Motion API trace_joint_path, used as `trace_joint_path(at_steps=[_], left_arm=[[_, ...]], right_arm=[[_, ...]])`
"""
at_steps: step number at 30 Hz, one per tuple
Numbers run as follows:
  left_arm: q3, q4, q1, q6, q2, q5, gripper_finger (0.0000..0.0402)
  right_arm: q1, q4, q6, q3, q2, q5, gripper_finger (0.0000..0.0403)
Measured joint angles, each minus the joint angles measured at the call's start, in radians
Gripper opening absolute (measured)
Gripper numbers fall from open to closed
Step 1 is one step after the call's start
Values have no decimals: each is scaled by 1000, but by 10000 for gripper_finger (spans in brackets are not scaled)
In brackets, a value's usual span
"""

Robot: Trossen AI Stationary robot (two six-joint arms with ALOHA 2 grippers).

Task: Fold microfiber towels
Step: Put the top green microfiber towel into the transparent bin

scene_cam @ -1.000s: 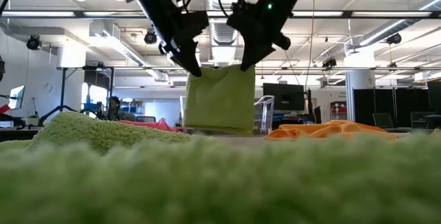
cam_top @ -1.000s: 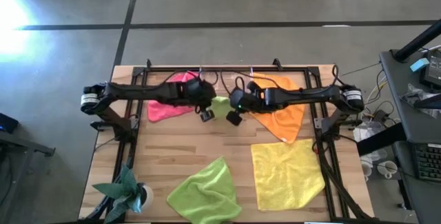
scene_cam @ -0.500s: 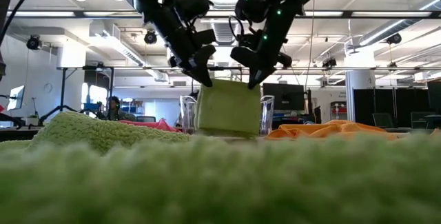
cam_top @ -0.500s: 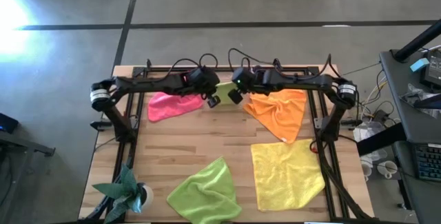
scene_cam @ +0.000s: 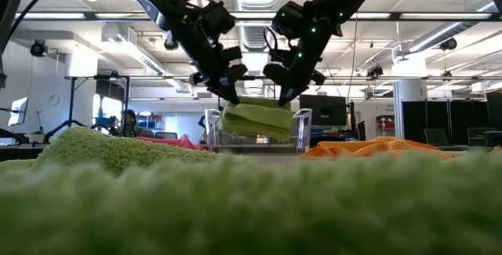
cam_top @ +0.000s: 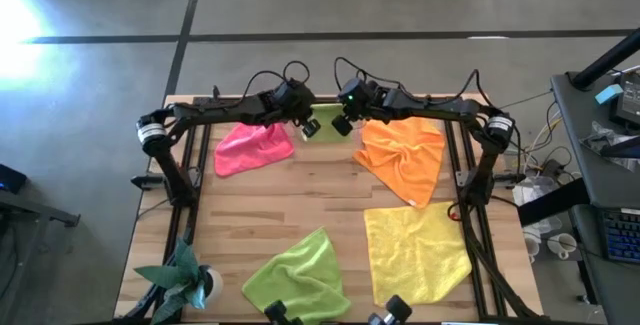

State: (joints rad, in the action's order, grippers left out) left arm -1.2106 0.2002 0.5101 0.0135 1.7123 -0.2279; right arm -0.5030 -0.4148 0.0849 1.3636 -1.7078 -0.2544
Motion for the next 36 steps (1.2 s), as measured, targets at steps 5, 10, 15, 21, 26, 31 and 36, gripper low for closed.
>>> trace_joint_path(at_steps=[5, 10, 15, 21, 26, 31, 36], left_arm=[[-10, -14, 21, -1, 40, 1, 13], [-29, -13, 24, -1, 76, 1, 13], [-55, -10, 35, -4, 113, -17, 13], [-63, -16, 51, -6, 135, -21, 13], [-62, -23, 64, -5, 135, -27, 13], [-61, -37, 73, -5, 135, -28, 13], [-61, -42, 73, -5, 135, -31, 13]], right_arm=[[-39, 64, -52, 0, -30, 51, 8], [-69, 67, -71, 0, -65, 74, 8], [-82, 100, -78, 0, -97, 73, 8], [-94, 121, -100, 0, -103, 72, 8], [-110, 141, -124, 0, -103, 80, 8], [-115, 146, -126, 0, -112, 81, 8], [-117, 142, -138, 0, -119, 84, 8]])
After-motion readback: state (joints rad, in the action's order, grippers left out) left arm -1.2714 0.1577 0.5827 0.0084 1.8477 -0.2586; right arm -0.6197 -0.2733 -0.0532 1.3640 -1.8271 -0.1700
